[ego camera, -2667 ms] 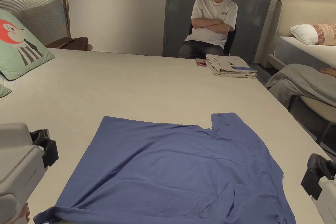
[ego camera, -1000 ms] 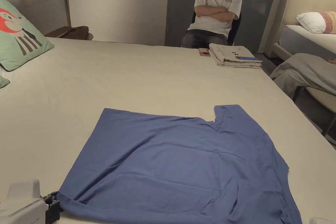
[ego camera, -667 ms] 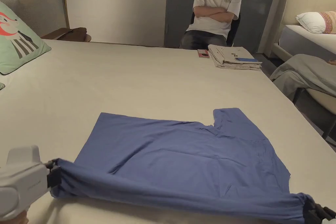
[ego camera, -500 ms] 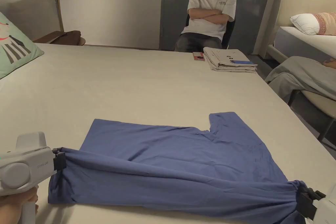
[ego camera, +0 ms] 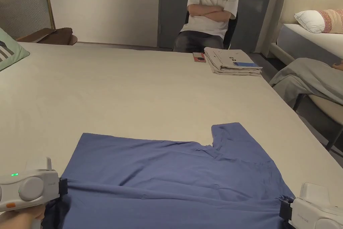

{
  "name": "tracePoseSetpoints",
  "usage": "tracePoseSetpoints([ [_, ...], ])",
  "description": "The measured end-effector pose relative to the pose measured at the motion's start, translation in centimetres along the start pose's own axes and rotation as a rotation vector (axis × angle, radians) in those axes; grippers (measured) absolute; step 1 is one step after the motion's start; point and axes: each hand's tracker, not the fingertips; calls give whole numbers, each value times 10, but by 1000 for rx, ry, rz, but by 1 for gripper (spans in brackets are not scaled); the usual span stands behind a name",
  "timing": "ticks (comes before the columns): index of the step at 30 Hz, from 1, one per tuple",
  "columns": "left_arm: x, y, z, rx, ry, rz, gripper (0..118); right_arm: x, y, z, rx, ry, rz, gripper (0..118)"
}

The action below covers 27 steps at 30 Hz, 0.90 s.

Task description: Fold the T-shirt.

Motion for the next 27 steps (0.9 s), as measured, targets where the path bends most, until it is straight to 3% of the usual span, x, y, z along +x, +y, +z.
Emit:
tracePoseSetpoints([
  [3, -2, 0, -9, -13, 7, -2, 6, -2, -2, -10, -23, -8, 10, 3],
  [4, -2, 0, -10, -15, 4, -1, 11, -2, -3, -12, -30, -10, 12, 3],
  [5, -1, 0, -11, -17, 3, -3, 24, -3, -4, -13, -31, -12, 13, 5],
  [6, -4, 1, -14, -14, 6, -5, 44, -2, -5, -13, -32, -13, 13, 18],
  [7, -4, 1, -14, -9, 14, -6, 66, -2, -6, -13, -31, -11, 10, 44],
  [8, -4, 1, -12, -2, 20, -5, 92, 0, -7, -11, -27, -7, 5, 81],
  [9, -5, 1, -9, 7, 19, 0, 101, 1, -7, -9, -14, -11, 3, 98],
  [12, -7, -1, 10, 67, -20, 13, 103, 5, -6, 7, 44, -37, -1, 99],
  [15, -6, -4, 34, 182, -18, -19, 95, 10, -2, 37, 179, -21, -22, 98],
  [16, -4, -6, 42, 215, -11, -26, 84, 10, -2, 47, 221, -14, -20, 95],
  [17, -2, -7, 50, 252, -20, -34, 64, 10, -1, 56, 258, -18, -19, 86],
  [19, 1, -11, 66, 317, -43, -42, 32, 7, -1, 71, 322, -27, -16, 58],
  [20, 5, -13, 75, 346, -49, -45, 16, 6, -1, 79, 356, -24, -10, 34],
  [21, 8, -15, 82, 368, -45, -45, 9, 3, -2, 86, 380, -22, -2, 15],
  [22, 12, -17, 89, 384, -38, -41, 4, 0, -3, 91, 398, -25, 2, 3],
  [27, 18, -25, 111, 420, -71, -40, 0, -7, -5, 106, 437, -36, -14, 0],
])
